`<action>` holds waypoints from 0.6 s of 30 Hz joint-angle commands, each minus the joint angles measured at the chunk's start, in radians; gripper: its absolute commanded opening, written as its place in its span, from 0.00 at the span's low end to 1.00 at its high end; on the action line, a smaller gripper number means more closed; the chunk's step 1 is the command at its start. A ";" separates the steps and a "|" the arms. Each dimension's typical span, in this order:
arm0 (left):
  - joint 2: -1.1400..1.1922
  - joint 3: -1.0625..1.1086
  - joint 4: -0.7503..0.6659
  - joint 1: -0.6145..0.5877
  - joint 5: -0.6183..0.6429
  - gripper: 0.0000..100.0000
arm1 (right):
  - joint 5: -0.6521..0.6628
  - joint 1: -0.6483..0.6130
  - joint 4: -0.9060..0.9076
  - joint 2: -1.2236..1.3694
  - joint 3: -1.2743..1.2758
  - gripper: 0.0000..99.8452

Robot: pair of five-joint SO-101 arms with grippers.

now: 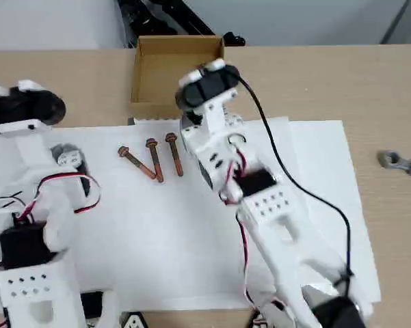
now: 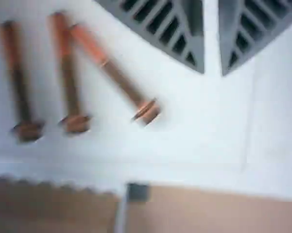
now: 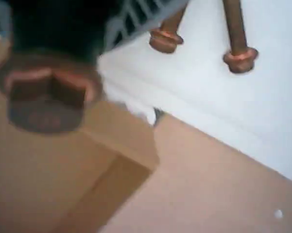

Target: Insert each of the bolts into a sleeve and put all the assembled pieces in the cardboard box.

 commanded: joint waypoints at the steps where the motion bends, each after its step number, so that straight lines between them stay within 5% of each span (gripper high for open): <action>1: -0.015 -0.005 0.005 -0.097 -0.031 0.01 | 0.008 0.015 0.044 0.073 -0.181 0.00; 11: -0.005 0.054 -0.055 -0.178 -0.087 0.01 | 0.012 0.197 -0.024 0.458 -0.493 0.00; 18: -0.006 0.099 -0.052 -0.181 -0.083 0.01 | 0.075 0.174 -0.022 0.691 -0.758 0.00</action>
